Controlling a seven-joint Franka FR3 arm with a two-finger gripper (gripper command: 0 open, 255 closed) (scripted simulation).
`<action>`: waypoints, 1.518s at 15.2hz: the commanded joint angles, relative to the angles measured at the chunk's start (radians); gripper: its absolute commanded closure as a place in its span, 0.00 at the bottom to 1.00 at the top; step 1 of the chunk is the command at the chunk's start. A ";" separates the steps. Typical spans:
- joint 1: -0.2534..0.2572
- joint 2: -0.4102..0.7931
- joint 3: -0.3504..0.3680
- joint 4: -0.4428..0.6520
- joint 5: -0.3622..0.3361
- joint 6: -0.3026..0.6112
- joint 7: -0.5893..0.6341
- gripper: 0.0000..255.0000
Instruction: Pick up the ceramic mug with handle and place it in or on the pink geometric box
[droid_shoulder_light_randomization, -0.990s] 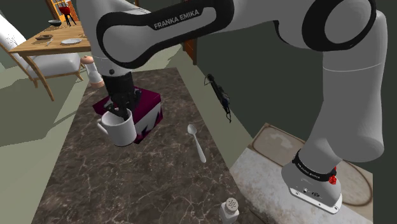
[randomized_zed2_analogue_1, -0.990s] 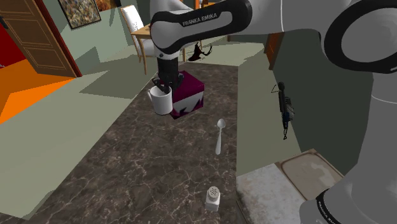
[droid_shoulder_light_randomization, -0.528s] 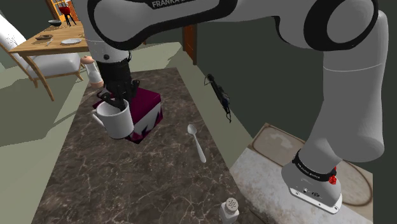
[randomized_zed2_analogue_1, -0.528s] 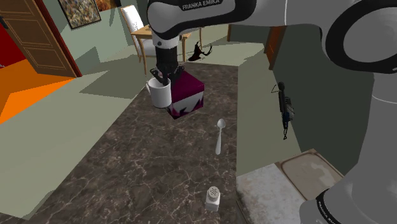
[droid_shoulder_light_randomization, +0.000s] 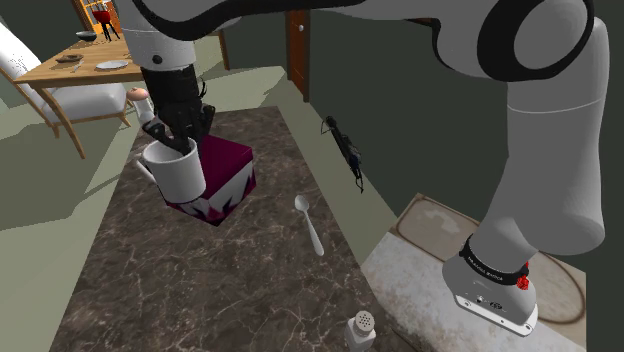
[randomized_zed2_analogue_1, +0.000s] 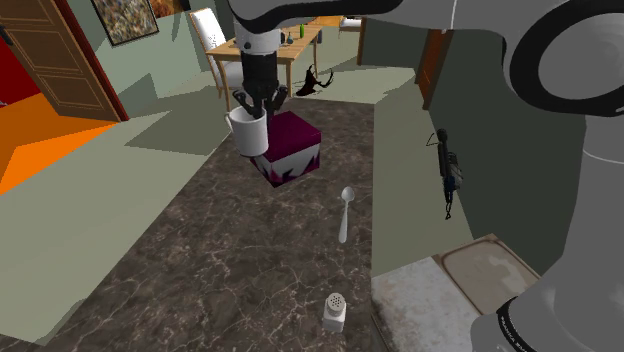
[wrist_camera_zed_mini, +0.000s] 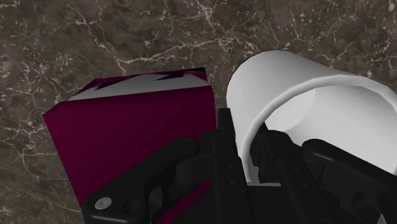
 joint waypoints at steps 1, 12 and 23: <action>0.006 0.005 0.001 0.037 -0.002 -0.031 0.003 1.00; -0.048 0.040 -0.023 0.201 -0.003 -0.163 -0.094 1.00; -0.148 0.119 -0.062 0.345 -0.008 -0.233 -0.251 1.00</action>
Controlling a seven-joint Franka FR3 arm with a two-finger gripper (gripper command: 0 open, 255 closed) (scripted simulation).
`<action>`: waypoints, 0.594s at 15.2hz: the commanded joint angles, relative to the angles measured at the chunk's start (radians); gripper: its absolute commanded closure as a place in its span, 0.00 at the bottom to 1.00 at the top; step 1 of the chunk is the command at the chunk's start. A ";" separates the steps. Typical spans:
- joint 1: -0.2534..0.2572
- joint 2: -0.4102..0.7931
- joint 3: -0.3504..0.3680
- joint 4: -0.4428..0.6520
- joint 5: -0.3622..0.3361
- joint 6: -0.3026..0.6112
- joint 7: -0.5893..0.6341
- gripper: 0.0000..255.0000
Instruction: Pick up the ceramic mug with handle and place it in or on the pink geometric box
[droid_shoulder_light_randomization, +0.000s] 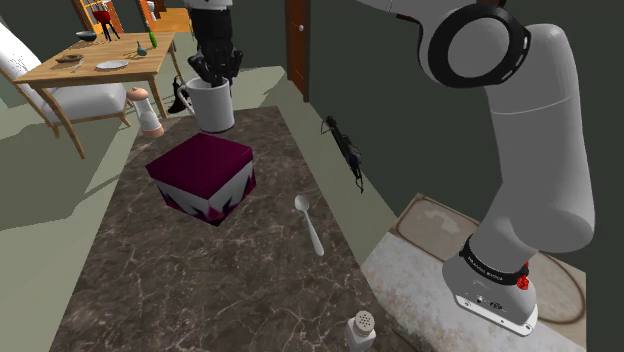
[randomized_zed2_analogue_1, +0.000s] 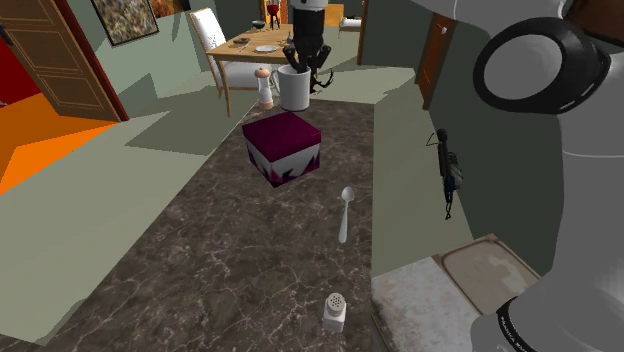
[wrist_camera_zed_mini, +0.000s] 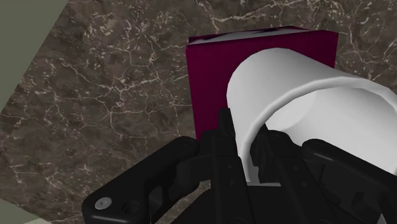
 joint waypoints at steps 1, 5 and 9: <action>-0.013 -0.018 0.001 -0.057 0.006 0.039 -0.004 1.00; -0.032 -0.051 0.003 -0.167 0.015 0.115 -0.006 1.00; -0.045 -0.072 0.004 -0.255 0.022 0.182 -0.008 1.00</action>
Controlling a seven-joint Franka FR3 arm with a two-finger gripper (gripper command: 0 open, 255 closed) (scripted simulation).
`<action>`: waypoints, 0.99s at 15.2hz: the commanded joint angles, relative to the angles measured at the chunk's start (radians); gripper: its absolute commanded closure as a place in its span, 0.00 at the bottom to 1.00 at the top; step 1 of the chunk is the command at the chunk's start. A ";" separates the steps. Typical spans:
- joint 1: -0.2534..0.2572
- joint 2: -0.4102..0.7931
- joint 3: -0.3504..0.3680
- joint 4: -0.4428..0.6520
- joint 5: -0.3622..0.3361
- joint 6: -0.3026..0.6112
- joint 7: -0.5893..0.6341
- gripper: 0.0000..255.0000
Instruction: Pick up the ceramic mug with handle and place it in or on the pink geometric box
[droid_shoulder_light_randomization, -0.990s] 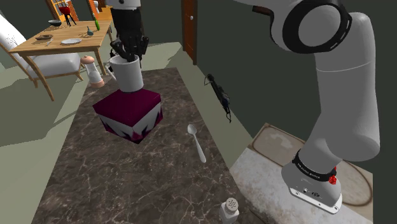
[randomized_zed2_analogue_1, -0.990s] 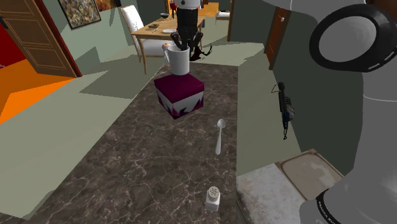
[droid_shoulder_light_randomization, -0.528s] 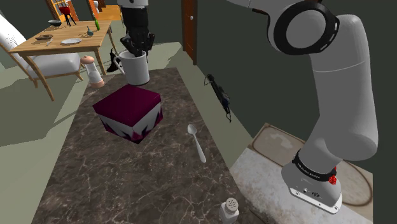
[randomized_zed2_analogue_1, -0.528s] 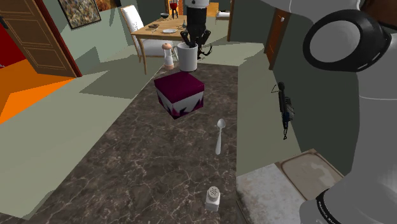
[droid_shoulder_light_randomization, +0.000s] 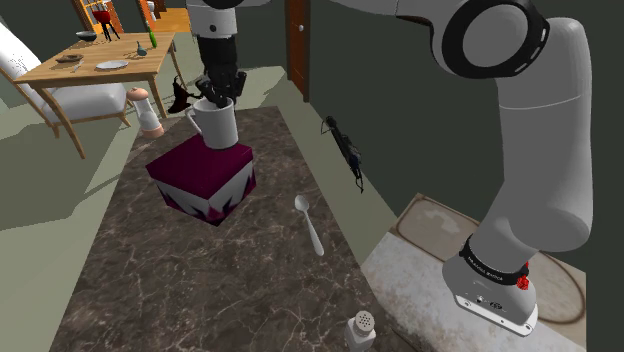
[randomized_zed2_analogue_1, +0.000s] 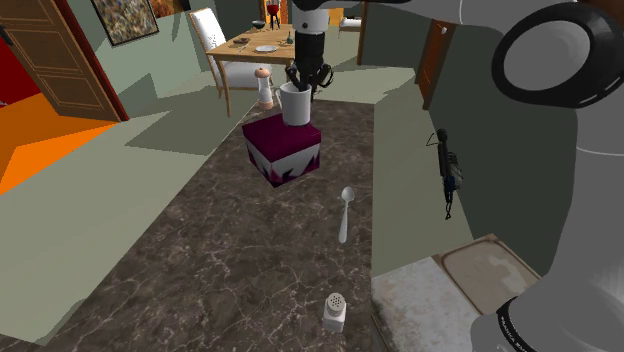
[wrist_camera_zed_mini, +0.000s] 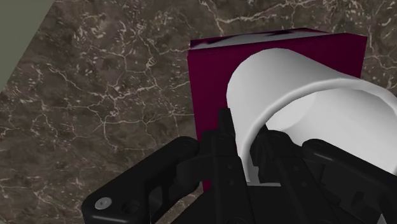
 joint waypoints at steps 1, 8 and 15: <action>-0.004 -0.008 0.000 -0.037 0.002 0.030 0.001 1.00; -0.016 -0.022 0.000 -0.135 0.006 0.114 -0.001 1.00; -0.016 -0.022 0.000 -0.135 0.006 0.114 -0.001 0.00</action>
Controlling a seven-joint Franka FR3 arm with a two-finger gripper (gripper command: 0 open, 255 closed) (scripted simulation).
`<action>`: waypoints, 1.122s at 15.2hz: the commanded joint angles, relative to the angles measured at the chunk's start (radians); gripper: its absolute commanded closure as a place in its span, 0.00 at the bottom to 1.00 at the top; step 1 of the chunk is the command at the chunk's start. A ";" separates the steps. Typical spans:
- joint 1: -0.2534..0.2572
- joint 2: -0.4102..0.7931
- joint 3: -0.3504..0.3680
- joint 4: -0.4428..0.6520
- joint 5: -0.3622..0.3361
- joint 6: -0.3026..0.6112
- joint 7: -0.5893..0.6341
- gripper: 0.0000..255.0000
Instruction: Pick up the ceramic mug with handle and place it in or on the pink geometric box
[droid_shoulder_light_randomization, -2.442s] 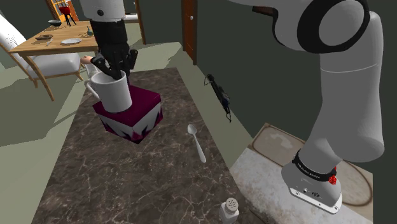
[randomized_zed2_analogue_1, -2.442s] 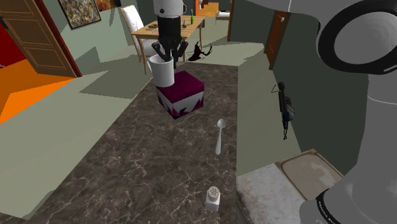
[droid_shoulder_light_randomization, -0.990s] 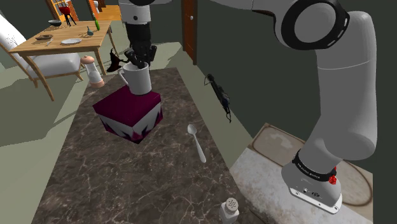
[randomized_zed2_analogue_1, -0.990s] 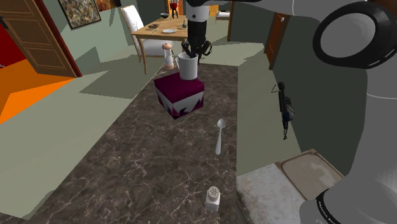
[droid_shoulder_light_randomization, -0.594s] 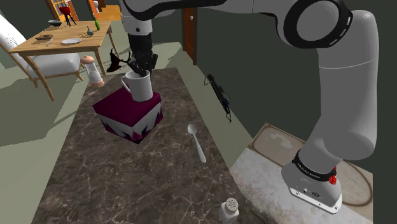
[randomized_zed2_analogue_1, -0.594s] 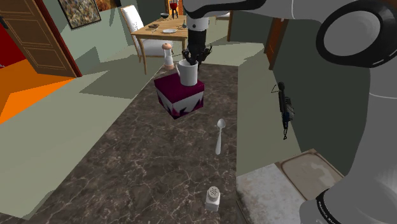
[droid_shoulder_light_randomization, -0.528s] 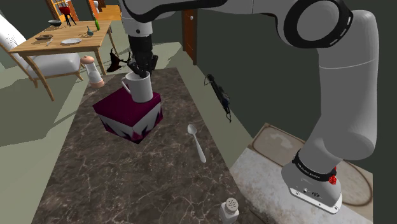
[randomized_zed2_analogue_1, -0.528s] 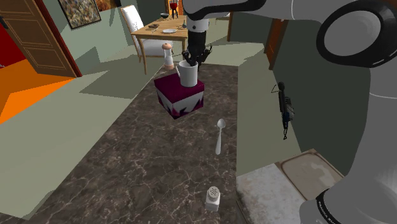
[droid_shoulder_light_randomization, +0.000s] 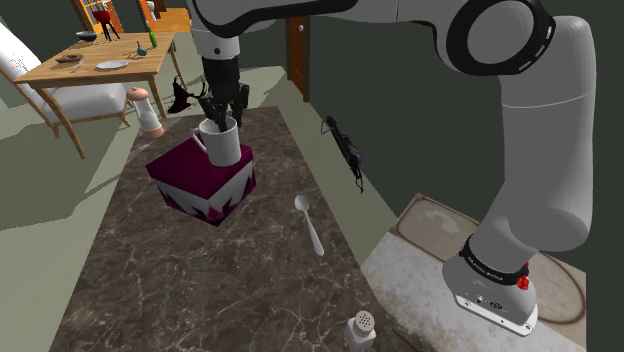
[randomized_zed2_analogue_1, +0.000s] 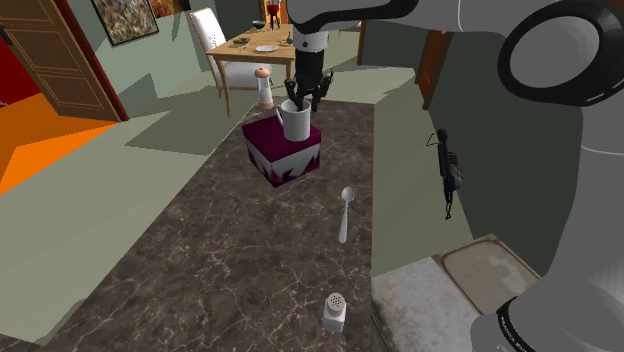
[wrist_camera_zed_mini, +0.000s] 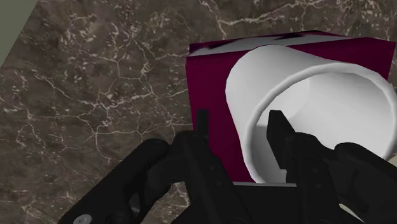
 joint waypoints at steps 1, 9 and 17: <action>0.000 0.000 0.000 0.000 0.000 0.000 0.000 0.00; 0.019 0.030 -0.001 0.177 -0.008 -0.146 -0.001 0.00; 0.019 0.030 -0.001 0.177 -0.008 -0.146 -0.001 0.00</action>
